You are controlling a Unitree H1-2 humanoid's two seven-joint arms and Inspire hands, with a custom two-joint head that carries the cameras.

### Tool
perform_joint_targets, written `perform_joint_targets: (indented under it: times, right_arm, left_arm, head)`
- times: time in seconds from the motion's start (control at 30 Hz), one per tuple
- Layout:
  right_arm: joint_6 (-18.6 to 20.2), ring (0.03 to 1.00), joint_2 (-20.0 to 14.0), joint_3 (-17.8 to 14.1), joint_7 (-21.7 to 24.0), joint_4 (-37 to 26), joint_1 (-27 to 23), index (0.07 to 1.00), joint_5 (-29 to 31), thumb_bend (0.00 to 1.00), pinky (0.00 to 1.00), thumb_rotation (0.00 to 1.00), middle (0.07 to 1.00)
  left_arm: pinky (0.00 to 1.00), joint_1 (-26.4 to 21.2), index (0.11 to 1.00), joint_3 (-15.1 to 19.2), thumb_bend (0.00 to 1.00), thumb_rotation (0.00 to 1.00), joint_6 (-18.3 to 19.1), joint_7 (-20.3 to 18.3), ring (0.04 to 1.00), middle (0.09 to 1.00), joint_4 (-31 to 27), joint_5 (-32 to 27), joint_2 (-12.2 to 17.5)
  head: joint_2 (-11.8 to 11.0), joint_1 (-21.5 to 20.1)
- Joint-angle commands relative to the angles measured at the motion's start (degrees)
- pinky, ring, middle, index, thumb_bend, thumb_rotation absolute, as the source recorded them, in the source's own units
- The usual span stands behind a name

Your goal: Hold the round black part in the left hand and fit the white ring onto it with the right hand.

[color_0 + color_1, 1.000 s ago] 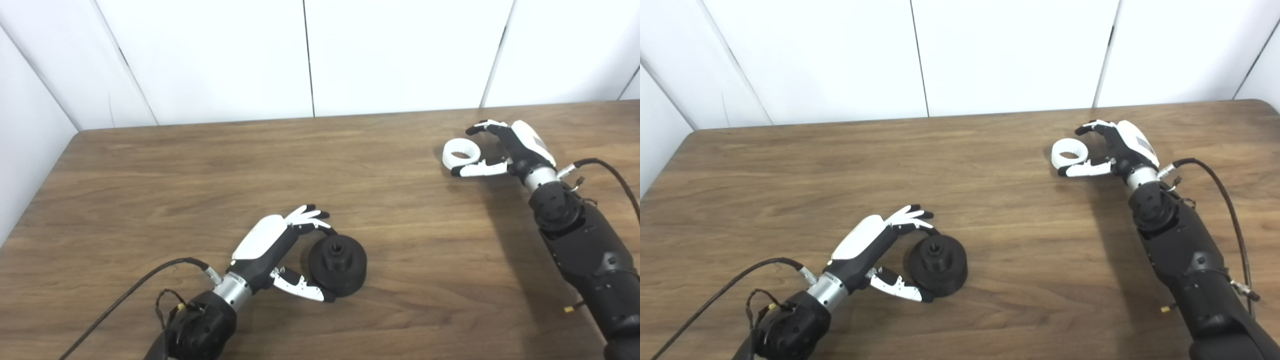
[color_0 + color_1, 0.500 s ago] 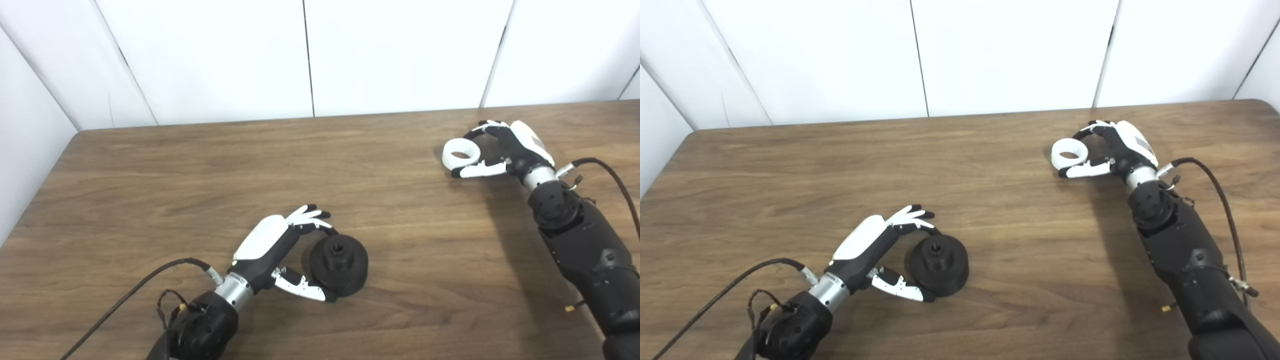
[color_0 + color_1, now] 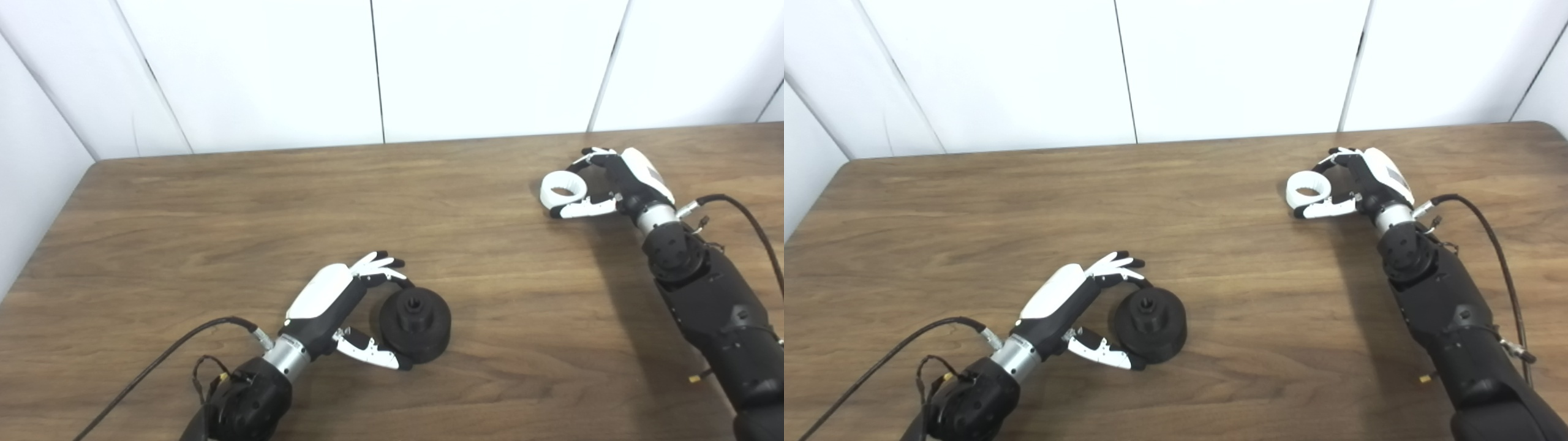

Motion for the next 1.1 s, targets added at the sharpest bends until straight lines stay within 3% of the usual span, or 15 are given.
perform_joint_targets:
  times: [0.0,0.7,0.73,0.8,1.07]
  right_arm:
    - [-2.4,0.972,-0.5,-0.4,-0.9,-0.4,-3.1,0.622,0.6,0.89,0.91,0.26,0.898]
    - [-3.4,0.940,-0.4,-0.1,-2.8,0.2,-3.0,0.588,-0.1,0.83,0.89,0.23,0.869]
    - [-3.2,0.940,-0.4,-0.2,-2.8,0.0,-2.9,0.541,0.0,0.68,0.89,0.19,0.868]
    - [-3.1,0.940,-0.4,-0.2,-2.7,-0.1,-2.9,0.502,0.1,0.56,0.89,0.16,0.867]
    - [-3.3,0.936,-0.4,0.0,-2.5,0.0,-3.0,0.492,0.2,0.52,0.90,0.15,0.859]
  left_arm:
    - [0.89,-0.2,0.668,-0.1,0.85,0.28,-0.3,-0.2,0.977,0.901,-0.3,0.3,0.4]
    - [0.92,-0.1,0.669,0.1,0.85,0.27,0.4,-0.5,0.981,0.904,-0.8,0.4,0.1]
    - [0.92,-0.1,0.670,0.1,0.85,0.27,0.6,-0.5,0.981,0.905,-0.9,0.4,0.1]
    - [0.91,0.0,0.670,0.1,0.85,0.27,0.8,-0.6,0.981,0.905,-0.9,0.5,0.1]
    - [0.92,-0.1,0.672,0.2,0.85,0.26,0.7,-0.6,0.983,0.905,-0.8,0.2,0.1]
  head:
    - [0.1,0.0]
    - [0.4,0.2]
    - [0.4,0.2]
    - [0.4,0.2]
    - [0.4,0.3]
